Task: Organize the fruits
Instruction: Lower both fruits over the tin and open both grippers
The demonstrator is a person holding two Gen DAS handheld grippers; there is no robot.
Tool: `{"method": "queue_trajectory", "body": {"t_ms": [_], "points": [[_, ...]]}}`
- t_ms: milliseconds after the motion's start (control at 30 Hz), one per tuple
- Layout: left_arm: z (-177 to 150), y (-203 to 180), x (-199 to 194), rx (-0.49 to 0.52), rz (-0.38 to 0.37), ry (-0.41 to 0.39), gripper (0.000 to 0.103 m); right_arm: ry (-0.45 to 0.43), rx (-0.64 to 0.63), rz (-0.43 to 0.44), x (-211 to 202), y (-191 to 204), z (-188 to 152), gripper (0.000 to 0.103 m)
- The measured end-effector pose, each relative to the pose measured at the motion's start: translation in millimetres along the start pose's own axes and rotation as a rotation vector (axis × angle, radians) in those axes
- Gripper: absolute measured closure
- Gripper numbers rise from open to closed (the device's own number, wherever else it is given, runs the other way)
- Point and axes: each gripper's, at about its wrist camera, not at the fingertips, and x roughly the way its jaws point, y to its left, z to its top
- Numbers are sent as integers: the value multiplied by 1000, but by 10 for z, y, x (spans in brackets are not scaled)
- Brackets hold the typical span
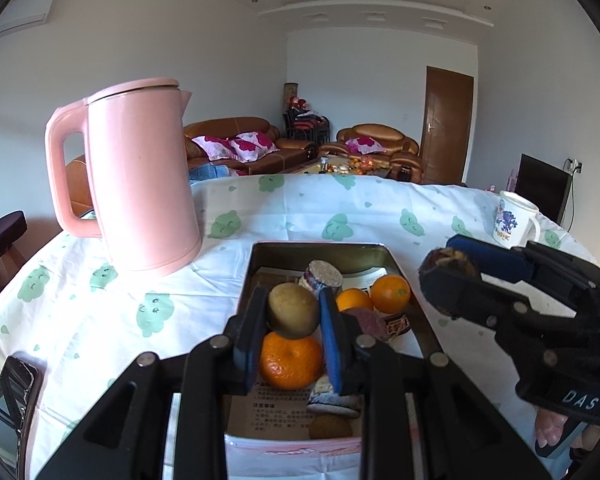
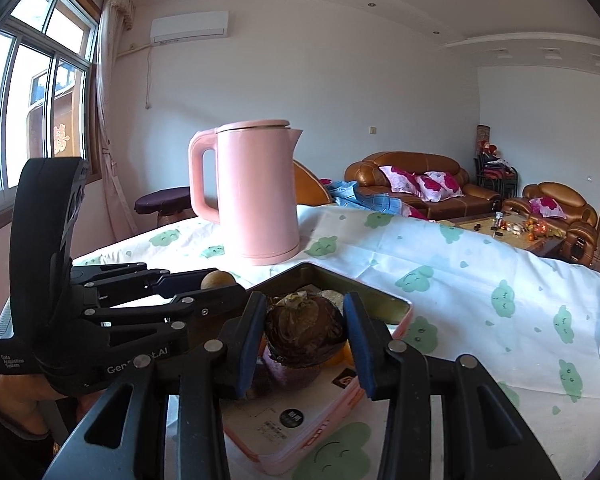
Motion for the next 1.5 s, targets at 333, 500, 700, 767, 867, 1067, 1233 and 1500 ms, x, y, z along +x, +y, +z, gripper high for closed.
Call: {"method": "queue_trajectory", "body": {"t_ms": [333, 500, 700, 767, 867, 1067, 1233, 1500], "points": [[-40, 44, 21, -8, -4, 11, 76, 32, -2, 15, 110, 45, -68, 61], [-66, 63, 38, -10, -2, 19, 76, 42, -10, 21, 138, 78, -101, 61], [-78, 56, 44, -5, -3, 22, 76, 50, -4, 27, 151, 66, -110, 61], [-90, 59, 45, -5, -3, 27, 76, 57, -7, 29, 157, 75, -121, 61], [-93, 56, 49, -1, -4, 27, 76, 63, -9, 39, 164, 84, -124, 61], [-106, 20, 81, 17, -20, 50, 76, 104, -6, 54, 218, 74, -142, 61], [-107, 1, 110, 23, -29, 68, 75, 126, -7, 68, 245, 79, -156, 61], [-104, -18, 102, 36, -29, 68, 73, 153, -13, 69, 284, 106, -163, 60]]}}
